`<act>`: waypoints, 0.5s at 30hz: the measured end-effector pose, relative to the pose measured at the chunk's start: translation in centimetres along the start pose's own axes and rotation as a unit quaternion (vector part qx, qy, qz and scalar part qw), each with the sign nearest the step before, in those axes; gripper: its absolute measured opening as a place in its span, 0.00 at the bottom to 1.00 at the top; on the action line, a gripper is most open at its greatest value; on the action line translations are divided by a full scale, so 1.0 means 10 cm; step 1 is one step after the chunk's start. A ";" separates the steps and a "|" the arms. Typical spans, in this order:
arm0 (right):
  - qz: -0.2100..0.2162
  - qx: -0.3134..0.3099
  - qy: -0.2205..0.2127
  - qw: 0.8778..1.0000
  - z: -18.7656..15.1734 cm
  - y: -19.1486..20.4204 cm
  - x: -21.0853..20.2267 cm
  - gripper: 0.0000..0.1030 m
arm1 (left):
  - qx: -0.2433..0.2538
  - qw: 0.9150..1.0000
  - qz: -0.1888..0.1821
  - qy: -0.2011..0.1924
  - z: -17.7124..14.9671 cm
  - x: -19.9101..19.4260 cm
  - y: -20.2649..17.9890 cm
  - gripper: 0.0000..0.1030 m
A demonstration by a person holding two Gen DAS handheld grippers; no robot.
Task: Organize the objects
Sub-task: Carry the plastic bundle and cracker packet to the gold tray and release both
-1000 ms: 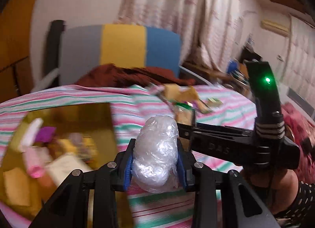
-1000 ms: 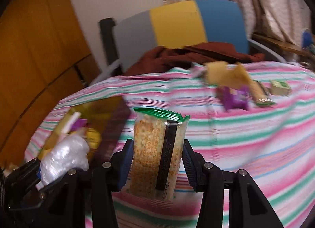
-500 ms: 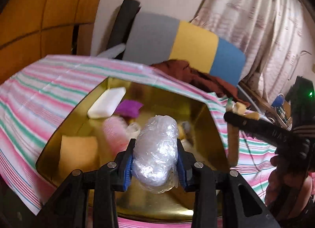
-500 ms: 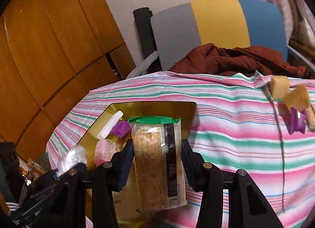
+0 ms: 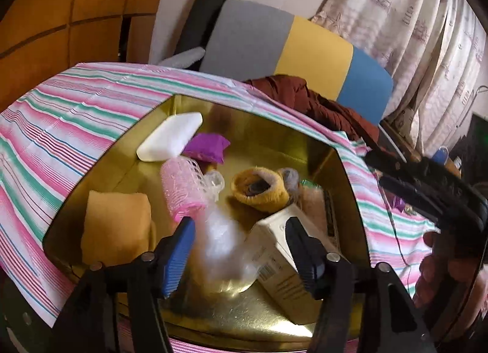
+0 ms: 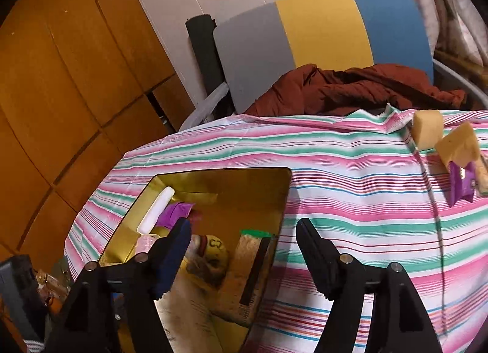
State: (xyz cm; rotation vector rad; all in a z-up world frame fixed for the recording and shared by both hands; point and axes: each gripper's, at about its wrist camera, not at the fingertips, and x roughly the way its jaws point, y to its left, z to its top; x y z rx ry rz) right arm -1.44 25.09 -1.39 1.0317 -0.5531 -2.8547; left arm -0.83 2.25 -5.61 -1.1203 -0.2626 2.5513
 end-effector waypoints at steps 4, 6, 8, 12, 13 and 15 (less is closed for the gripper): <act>-0.002 0.012 -0.004 1.000 -0.03 -0.09 -0.07 0.71 | -0.012 1.000 0.004 -0.014 0.07 -0.07 -0.01 0.62; -0.005 0.019 -0.006 1.000 -0.05 -0.16 -0.11 0.71 | -0.014 1.000 0.003 -0.018 0.09 -0.10 -0.04 0.62; -0.009 0.024 -0.008 1.000 -0.07 -0.21 -0.14 0.73 | -0.014 1.000 0.001 -0.021 0.11 -0.14 -0.07 0.63; -0.025 0.035 -0.010 0.999 -0.10 -0.40 -0.19 0.74 | -0.006 1.000 -0.014 -0.018 0.11 -0.14 -0.21 0.63; -0.028 0.039 -0.010 0.999 -0.11 -0.45 -0.20 0.74 | -0.001 1.000 -0.017 -0.015 0.11 -0.12 -0.26 0.63; -0.037 0.048 -0.010 0.998 -0.14 -0.58 -0.23 0.74 | 0.007 1.000 -0.029 -0.007 0.10 -0.10 -0.35 0.63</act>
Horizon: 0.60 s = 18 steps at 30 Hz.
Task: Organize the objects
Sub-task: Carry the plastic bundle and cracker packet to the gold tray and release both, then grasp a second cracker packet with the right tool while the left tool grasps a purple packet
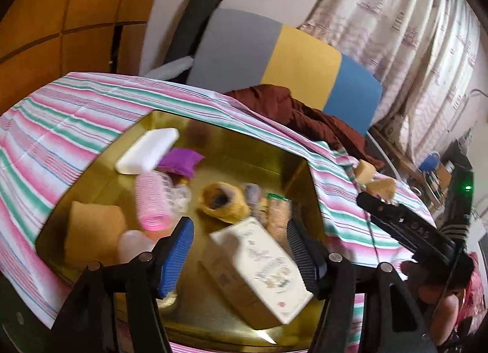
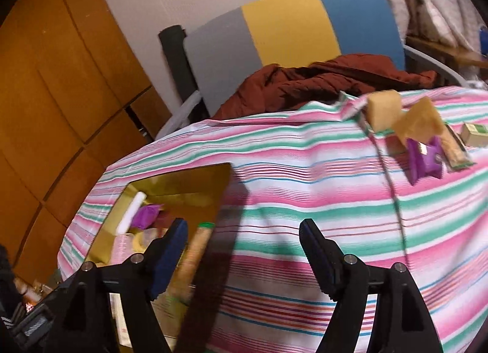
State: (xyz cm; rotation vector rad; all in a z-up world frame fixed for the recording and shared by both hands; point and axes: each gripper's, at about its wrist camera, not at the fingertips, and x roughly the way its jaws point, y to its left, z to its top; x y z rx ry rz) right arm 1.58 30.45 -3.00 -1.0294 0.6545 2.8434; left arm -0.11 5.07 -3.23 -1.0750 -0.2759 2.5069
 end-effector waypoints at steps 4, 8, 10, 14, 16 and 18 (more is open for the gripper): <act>-0.017 0.022 0.005 1.000 -0.03 -0.28 -0.02 0.74 | 0.024 0.999 -0.028 0.026 -0.02 0.10 -0.24 0.63; -0.034 0.035 0.006 0.999 -0.06 -0.52 -0.06 0.74 | 0.066 0.997 -0.040 0.029 -0.04 0.12 -0.53 0.63; -0.042 0.043 0.005 0.998 -0.07 -0.65 -0.09 0.74 | 0.087 0.995 -0.048 0.034 -0.06 0.15 -0.68 0.63; -0.059 0.059 0.003 0.997 -0.09 -0.90 -0.13 0.74 | 0.122 0.989 -0.060 0.059 -0.13 0.25 -0.96 0.63; -0.069 0.061 0.002 0.996 -0.09 -1.01 -0.16 0.74 | 0.139 0.985 -0.068 0.070 -0.17 0.29 -1.10 0.63; -0.082 0.058 0.002 0.995 -0.08 -1.15 -0.19 0.74 | 0.157 0.982 -0.073 0.077 -0.22 0.32 -1.23 0.63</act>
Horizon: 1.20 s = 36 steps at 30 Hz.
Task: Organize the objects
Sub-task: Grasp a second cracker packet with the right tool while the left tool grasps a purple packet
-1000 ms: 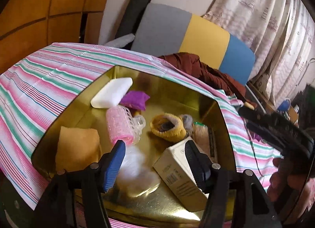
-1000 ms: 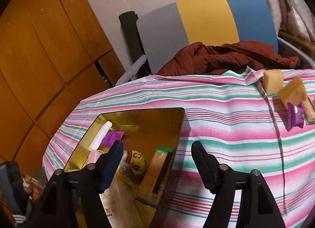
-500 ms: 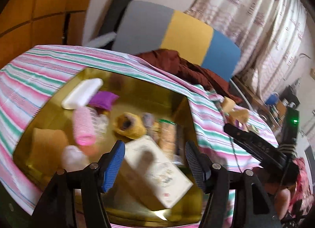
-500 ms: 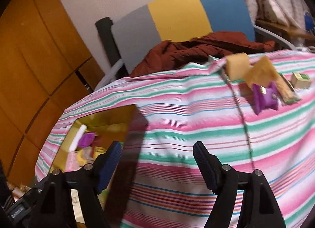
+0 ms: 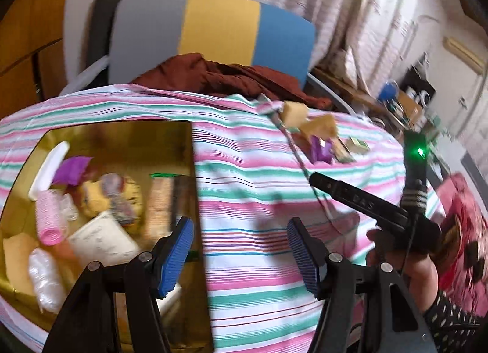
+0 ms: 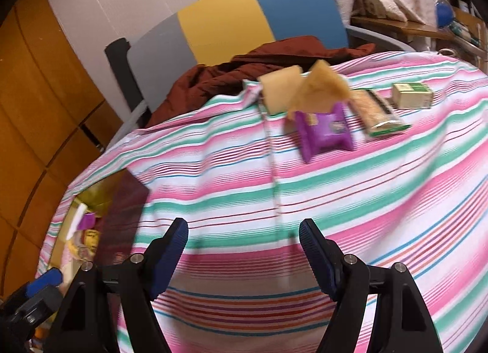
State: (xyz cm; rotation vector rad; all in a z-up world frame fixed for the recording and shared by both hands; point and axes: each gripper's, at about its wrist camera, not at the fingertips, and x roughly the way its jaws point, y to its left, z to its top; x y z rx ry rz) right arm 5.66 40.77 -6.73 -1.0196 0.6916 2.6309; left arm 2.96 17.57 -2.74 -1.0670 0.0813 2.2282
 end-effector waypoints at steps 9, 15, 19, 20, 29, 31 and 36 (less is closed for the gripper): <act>-0.082 0.013 -0.016 0.996 0.39 -0.79 0.06 0.74 | 0.041 0.998 -0.019 0.035 -0.02 0.22 -0.35 0.63; -0.060 0.010 -0.021 0.998 0.68 -0.96 0.15 0.74 | 0.041 0.998 -0.020 0.053 -0.03 0.35 -0.42 0.63; -0.033 -0.015 -0.013 0.999 0.84 -0.84 0.39 0.74 | 0.039 0.997 -0.017 0.061 -0.04 0.40 -0.45 0.63; -0.034 -0.018 -0.008 0.999 0.87 -0.83 0.46 0.74 | 0.040 0.997 -0.016 0.061 -0.04 0.40 -0.46 0.63; 0.065 -0.088 0.007 0.994 0.63 -0.40 0.36 0.75 | 0.035 0.997 -0.012 0.069 -0.04 0.49 -0.44 0.63; 0.055 -0.092 -0.021 0.994 0.61 -0.46 0.20 0.74 | 0.033 0.997 -0.014 0.072 -0.04 0.52 -0.45 0.63; -0.089 -0.037 -0.054 0.994 0.86 -0.97 0.18 0.75 | 0.031 0.996 -0.019 0.079 -0.04 0.60 -0.48 0.63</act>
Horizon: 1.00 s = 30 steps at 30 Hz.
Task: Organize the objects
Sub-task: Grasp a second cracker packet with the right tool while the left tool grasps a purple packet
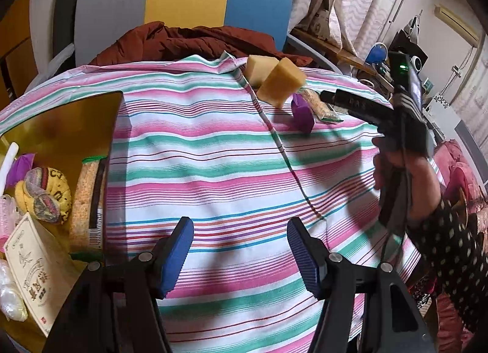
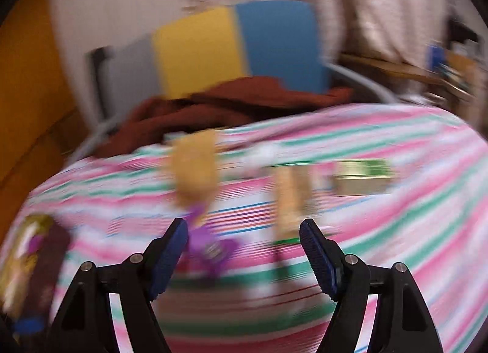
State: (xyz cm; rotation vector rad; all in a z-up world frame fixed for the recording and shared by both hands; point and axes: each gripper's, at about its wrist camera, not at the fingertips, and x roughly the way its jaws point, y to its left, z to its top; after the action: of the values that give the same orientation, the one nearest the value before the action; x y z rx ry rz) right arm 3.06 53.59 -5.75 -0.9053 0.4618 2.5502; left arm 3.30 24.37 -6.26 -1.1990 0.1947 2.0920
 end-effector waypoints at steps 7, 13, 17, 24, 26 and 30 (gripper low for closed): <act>-0.037 0.014 0.068 0.997 0.20 -0.29 0.64 0.69 | 0.018 1.000 0.005 0.001 0.07 0.04 -0.10 0.63; -0.055 -0.022 0.066 0.996 0.20 -0.16 0.69 0.50 | 0.030 1.000 -0.002 0.000 0.24 0.16 -0.20 0.63; -0.047 -0.023 0.064 0.997 0.18 -0.17 0.70 0.45 | 0.049 0.999 -0.014 -0.001 0.39 0.29 -0.33 0.63; -0.066 0.005 0.064 0.996 -0.02 -0.32 0.44 0.45 | 0.102 0.995 -0.017 -0.008 0.70 0.63 -0.67 0.74; -0.075 0.015 0.063 0.995 -0.10 -0.38 0.35 0.45 | 0.117 0.993 -0.020 -0.010 0.83 0.77 -0.76 0.78; -0.077 0.038 0.049 0.995 -0.18 -0.46 0.26 0.45 | 0.129 0.991 -0.028 -0.001 1.07 1.12 -0.88 0.78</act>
State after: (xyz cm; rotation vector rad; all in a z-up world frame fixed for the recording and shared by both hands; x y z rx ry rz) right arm 4.30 57.47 -9.54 -0.9998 0.4949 2.3410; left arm -2.12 41.31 -7.48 -1.0348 0.4128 1.9497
